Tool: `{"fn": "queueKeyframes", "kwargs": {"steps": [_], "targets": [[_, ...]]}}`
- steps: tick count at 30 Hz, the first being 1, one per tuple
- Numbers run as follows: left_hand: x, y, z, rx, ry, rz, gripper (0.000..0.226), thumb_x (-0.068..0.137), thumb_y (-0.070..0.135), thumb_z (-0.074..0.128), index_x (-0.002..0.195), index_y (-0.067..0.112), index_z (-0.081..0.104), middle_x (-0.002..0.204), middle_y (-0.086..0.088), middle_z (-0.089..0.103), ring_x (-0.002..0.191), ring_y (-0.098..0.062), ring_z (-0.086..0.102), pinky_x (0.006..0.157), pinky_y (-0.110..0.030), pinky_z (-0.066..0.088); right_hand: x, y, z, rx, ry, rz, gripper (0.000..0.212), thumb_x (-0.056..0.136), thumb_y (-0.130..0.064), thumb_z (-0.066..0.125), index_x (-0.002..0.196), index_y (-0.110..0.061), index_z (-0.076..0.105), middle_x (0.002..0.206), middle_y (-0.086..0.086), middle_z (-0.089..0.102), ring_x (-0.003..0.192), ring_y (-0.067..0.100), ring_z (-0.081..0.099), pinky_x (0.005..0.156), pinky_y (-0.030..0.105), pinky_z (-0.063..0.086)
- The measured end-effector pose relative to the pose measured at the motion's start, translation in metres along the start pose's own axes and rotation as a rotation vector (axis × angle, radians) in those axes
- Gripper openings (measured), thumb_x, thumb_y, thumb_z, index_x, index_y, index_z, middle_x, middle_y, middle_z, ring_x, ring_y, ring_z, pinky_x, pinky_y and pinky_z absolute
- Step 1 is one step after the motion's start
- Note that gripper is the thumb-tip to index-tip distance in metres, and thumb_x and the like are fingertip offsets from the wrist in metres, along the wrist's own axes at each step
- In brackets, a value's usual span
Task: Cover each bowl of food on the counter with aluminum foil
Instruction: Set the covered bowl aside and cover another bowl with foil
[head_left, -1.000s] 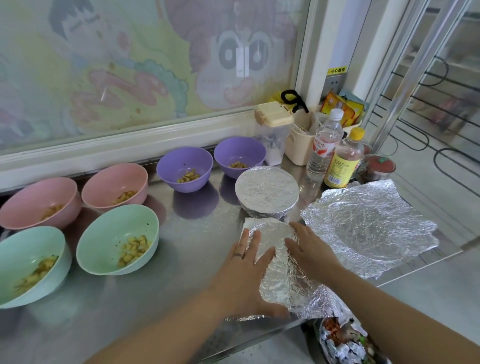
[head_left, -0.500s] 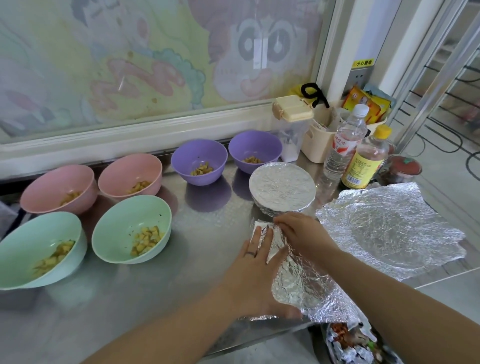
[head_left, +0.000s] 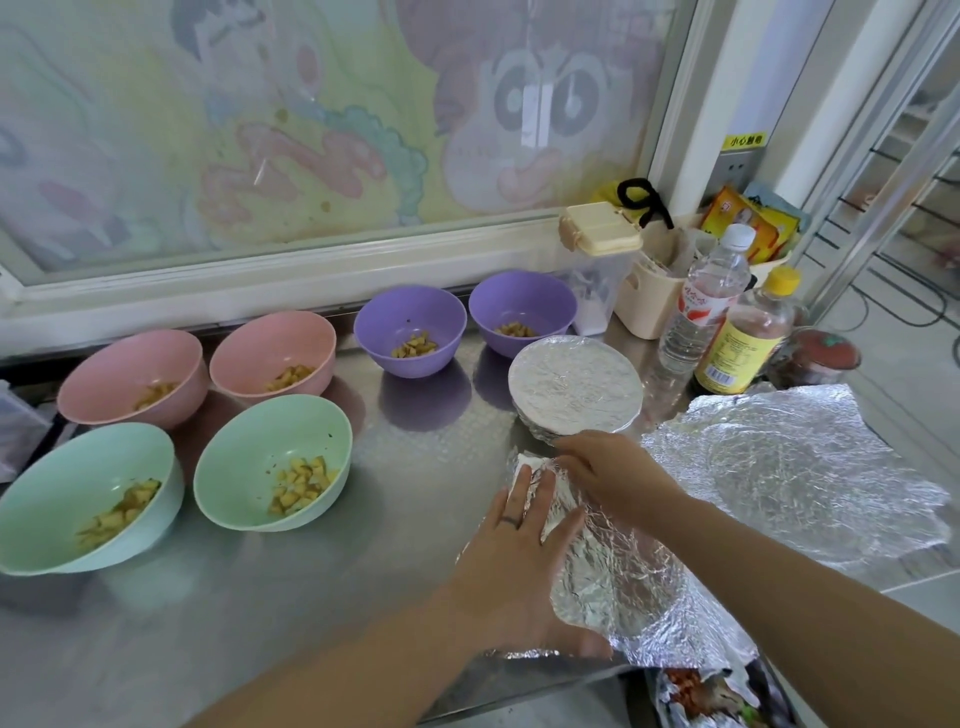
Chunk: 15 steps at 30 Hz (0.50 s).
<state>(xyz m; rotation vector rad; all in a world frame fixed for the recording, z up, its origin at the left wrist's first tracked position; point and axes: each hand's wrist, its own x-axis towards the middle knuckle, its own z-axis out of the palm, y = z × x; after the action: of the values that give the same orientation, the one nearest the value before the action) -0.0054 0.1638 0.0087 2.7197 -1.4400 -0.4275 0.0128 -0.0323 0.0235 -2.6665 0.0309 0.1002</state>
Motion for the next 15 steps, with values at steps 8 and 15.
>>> {"fn": "queueKeyframes", "kwargs": {"steps": [8,15], "targets": [[0.001,-0.001,0.003,0.003,0.035,0.005,0.127,0.06,0.101,0.023,0.158,0.025,-0.004,0.163,-0.019,-0.019,0.145,-0.038,-0.032,0.12,-0.056,-0.009,0.016,-0.023,-0.004,-0.111,-0.171,-0.171,0.028,0.101,-0.016,0.053,0.115,-0.023,0.076,0.109,0.0,0.073,0.101,0.021,0.064,0.091,0.037,0.05],[0.001,0.002,0.002,0.018,-0.004,-0.029,0.123,0.066,0.099,0.031,0.157,0.027,-0.007,0.16,-0.018,-0.028,0.139,-0.038,-0.042,0.119,-0.057,-0.011,0.04,-0.042,-0.019,-0.24,-0.359,-0.16,0.024,0.098,-0.019,0.058,0.114,-0.019,0.076,0.111,0.003,0.072,0.105,0.022,0.062,0.09,0.031,0.045]]}}
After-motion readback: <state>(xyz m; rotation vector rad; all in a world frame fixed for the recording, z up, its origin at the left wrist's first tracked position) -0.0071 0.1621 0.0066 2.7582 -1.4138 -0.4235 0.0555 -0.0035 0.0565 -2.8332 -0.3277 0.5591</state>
